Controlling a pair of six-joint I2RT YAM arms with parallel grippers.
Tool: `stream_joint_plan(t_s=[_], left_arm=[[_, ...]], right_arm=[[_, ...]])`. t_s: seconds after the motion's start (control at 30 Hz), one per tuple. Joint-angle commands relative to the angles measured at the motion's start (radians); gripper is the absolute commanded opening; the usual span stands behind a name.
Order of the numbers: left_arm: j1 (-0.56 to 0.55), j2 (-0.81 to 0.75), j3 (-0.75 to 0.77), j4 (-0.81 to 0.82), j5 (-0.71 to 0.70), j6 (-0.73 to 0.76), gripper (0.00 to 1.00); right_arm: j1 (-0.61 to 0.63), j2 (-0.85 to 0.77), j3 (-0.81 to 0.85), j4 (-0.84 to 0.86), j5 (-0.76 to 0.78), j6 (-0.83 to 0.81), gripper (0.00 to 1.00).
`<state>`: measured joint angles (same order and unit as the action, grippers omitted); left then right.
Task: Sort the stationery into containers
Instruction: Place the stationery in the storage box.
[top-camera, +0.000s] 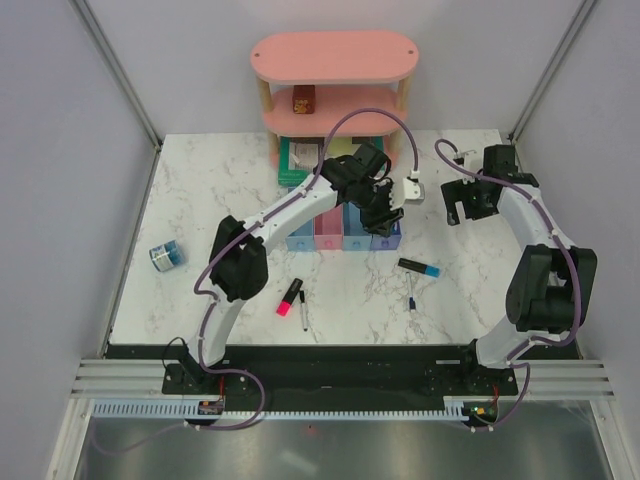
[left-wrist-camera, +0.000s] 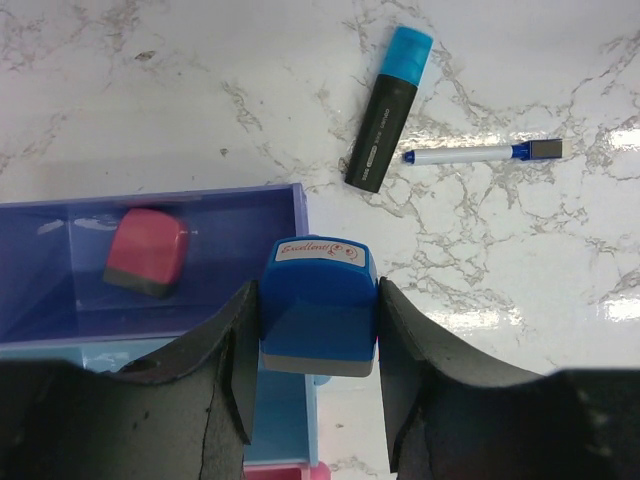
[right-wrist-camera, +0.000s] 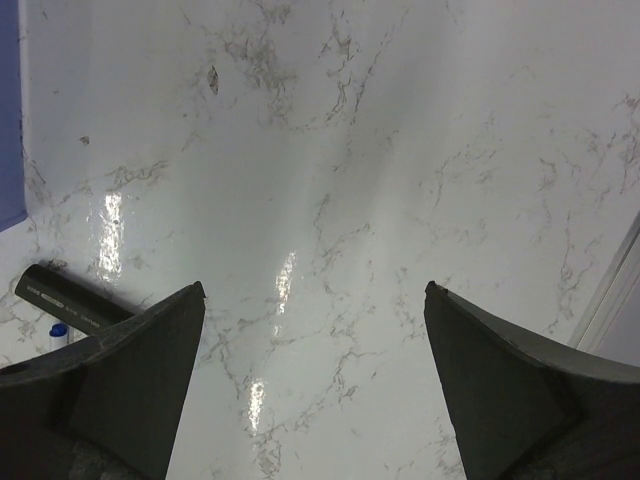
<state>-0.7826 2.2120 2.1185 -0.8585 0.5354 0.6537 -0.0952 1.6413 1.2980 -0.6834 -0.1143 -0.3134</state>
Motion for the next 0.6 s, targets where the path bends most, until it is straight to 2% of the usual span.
stream_joint_plan(t_s=[0.0, 0.2, 0.57], left_arm=[[-0.018, 0.041, 0.041, 0.052, 0.023, -0.055, 0.11], [-0.020, 0.081, 0.029, 0.148, -0.057, -0.048, 0.09], [-0.018, 0.121, 0.029, 0.248, -0.094, -0.069, 0.08]], right_arm=[[-0.018, -0.003, -0.026, 0.042, -0.025, 0.010, 0.98], [-0.046, -0.006, -0.049, 0.050, -0.048, 0.010, 0.98], [-0.074, -0.008, -0.062, 0.048, -0.068, -0.013, 0.98]])
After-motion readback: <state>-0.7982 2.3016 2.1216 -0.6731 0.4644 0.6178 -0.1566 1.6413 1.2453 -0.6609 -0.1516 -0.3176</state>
